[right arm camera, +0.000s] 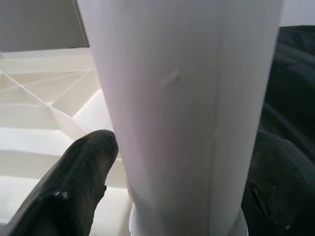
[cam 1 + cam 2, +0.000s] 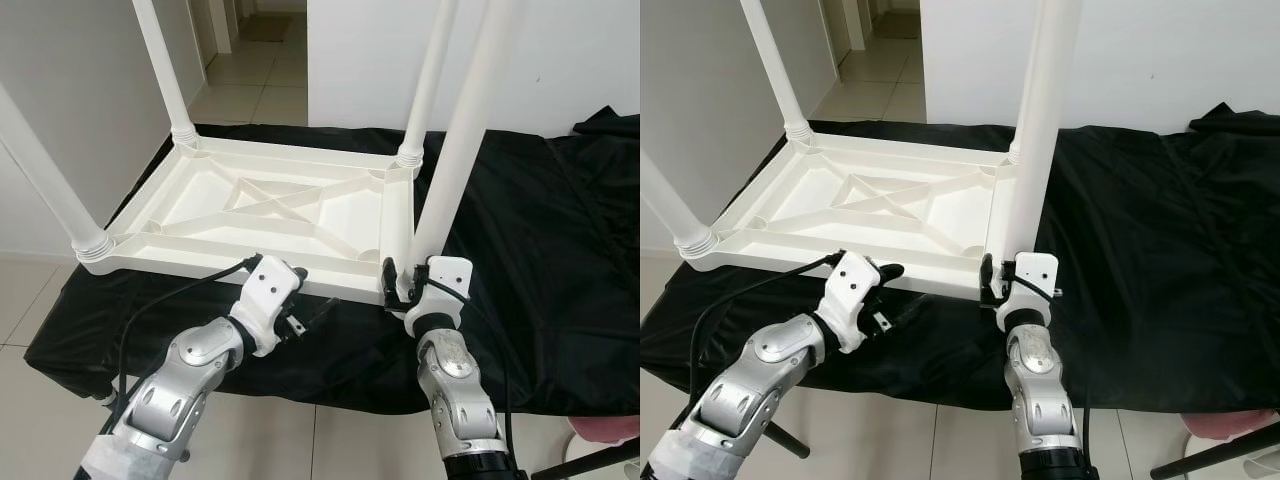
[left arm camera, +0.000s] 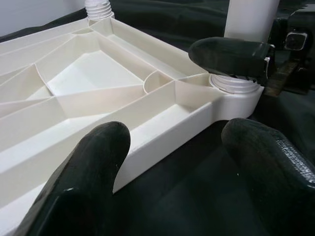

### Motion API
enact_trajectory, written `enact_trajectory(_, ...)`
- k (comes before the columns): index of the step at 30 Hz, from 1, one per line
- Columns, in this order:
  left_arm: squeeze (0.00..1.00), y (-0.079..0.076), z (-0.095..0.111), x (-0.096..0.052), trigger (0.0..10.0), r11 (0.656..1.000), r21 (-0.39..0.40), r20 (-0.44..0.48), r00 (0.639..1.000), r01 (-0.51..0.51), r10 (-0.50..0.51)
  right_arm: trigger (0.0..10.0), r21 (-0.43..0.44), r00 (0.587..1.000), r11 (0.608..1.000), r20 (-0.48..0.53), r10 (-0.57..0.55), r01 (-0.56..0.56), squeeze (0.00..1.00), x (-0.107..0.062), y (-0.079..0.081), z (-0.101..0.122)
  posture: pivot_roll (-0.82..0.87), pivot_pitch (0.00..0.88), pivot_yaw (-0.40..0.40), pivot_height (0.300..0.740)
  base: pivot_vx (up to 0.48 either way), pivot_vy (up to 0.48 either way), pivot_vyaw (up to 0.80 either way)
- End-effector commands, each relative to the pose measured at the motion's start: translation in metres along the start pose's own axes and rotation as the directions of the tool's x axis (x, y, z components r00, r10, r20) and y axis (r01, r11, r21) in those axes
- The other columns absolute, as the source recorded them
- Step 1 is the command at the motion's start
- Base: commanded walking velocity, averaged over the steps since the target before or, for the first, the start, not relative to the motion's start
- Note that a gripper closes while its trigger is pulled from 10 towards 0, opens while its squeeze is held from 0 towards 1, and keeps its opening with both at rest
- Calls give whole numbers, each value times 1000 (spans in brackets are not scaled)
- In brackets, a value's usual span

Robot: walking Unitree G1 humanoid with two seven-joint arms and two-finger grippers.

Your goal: Building children table

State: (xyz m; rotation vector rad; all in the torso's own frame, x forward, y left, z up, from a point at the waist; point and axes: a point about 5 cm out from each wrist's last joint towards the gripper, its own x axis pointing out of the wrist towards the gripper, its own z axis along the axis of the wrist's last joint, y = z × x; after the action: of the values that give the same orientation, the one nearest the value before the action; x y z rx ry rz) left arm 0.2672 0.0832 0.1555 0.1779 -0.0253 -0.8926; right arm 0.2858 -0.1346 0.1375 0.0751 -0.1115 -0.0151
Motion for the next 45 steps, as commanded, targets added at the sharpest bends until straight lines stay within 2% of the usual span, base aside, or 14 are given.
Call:
enact_trajectory(1,0,-1,-2,2,10000,999,-6,-11,999,52,-52,10000,31,999,999,26,23,-24,0,-3,-2,3,41,29,50,740,0,0,0)
enact_trajectory(9,0,-1,-1,2,10000,998,-2,2,998,57,-57,10000,-22,994,996,64,89,-87,0,-3,-17,4,39,19,39,740,0,0,0)
enact_trajectory(11,0,3,-1,3,10000,1000,0,18,1000,15,-15,10000,-46,993,994,62,99,-96,0,-3,-19,2,35,13,36,740,0,0,0)
enact_trajectory(12,0,8,-1,4,10000,998,-34,41,998,-55,57,10000,-61,991,991,65,120,-117,0,-3,-20,1,33,9,30,740,0,0,0)
enact_trajectory(15,0,8,-1,4,10000,997,-35,45,996,-70,71,10000,-66,987,988,66,144,-140,0,-2,-21,1,32,6,24,740,0,0,0)
enact_trajectory(24,0,-2,-4,3,10000,999,-36,33,999,-13,14,10000,-103,954,951,47,297,-291,0,7,-34,4,32,6,24,740,0,0,0)
enact_trajectory(26,0,-2,-3,3,10000,999,-36,42,999,-6,8,10000,-147,926,918,21,376,-369,0,13,-41,4,30,0,36,740,0,0,0)
enact_trajectory(33,0,-2,-1,5,10000,999,-45,58,998,-13,15,10000,-174,916,902,1,402,-396,0,16,-44,2,22,0,44,740,0,0,0)
enact_trajectory(34,0,-4,1,7,10000,999,-44,73,997,-5,8,6353,-205,891,870,-26,454,-449,0,19,-44,1,8,0,45,740,0,0,0)
enact_trajectory(35,0,-4,1,7,10000,999,-44,73,997,-5,8,6353,-205,891,870,-26,454,-449,0,19,-44,1,8,0,45,740,0,0,0)
enact_trajectory(36,0,-6,0,8,10000,999,-42,78,997,2,1,1922,-222,868,841,-53,495,-493,0,21,-43,-2,3,6,45,740,0,0,0)
enact_trajectory(37,0,-8,-1,9,10000,999,-39,76,997,10,-7,0,-228,848,818,-74,525,-527,0,22,-42,-5,1,8,47,740,0,0,0)
enact_trajectory(40,0,-9,1,10,10000,999,-49,85,996,9,-5,0,-230,830,799,-96,549,-555,0,22,-42,-9,1,16,49,740,0,0,0)
enact_trajectory(45,0,-8,-2,9,10000,999,-48,79,997,3,0,0,-243,835,800,-117,537,-548,0,21,-43,-14,-9,23,65,740,0,0,0)
